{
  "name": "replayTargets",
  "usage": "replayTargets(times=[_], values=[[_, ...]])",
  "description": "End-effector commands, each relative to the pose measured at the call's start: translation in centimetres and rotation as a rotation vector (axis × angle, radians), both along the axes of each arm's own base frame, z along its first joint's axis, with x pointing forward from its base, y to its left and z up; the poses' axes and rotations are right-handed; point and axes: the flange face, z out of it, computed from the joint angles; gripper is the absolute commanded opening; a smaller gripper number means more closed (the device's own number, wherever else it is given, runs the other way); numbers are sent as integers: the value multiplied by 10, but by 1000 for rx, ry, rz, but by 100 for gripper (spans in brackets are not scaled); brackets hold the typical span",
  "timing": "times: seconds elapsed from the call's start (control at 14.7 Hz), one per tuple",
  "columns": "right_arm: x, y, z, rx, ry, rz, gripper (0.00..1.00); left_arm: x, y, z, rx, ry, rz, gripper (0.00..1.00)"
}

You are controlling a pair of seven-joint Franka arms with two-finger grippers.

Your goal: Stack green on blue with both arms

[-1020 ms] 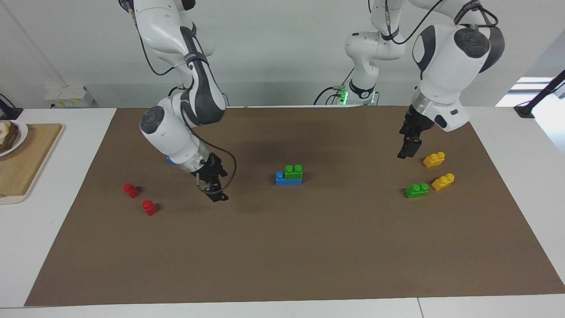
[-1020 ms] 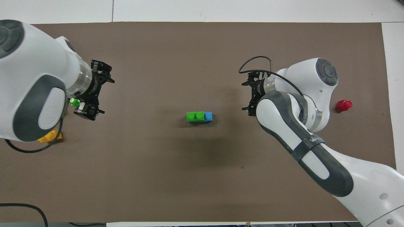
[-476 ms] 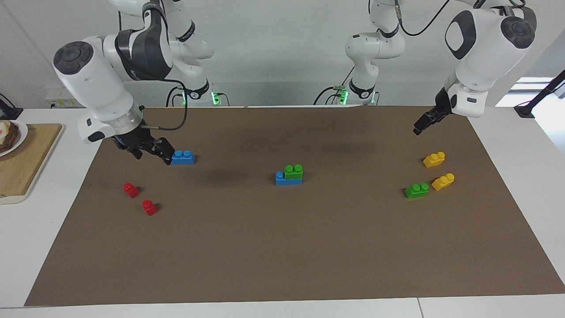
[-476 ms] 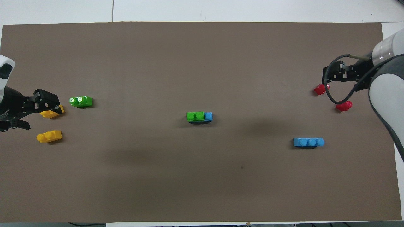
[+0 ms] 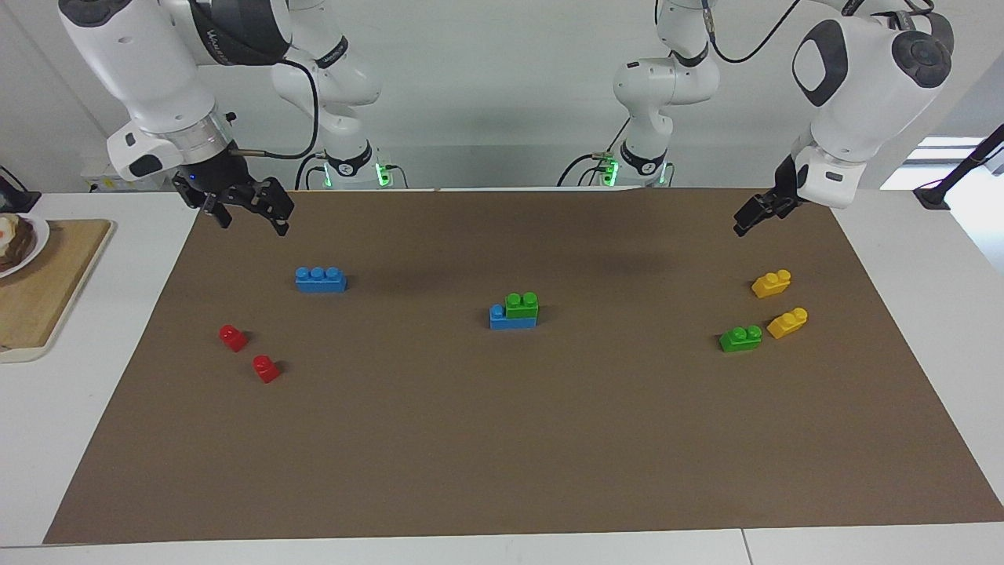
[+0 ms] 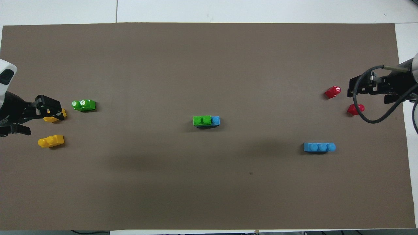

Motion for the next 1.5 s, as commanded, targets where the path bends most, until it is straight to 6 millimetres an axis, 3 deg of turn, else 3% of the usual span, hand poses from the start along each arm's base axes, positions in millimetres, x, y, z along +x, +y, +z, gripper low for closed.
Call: replayTargets(times=[0.0,0.14,0.27,0.61,1.43], values=[[-6,-8,-2,-15,17,9,100,10,-1,0,-6,-13,-143,100],[-6,-7,-1,-6,18,4,100,19,-2,-2,9,-11,-159,100],[-6,-7,-1,-4,18,4,100,13,-18,-8,11,20,-193,100],[-9,-5,-1,-5,22,7,100,9,-20,-4,9,15,-196,100],[-13,-9,-7,-31,24,55,100,11,-22,33,8,-22,-257,100]])
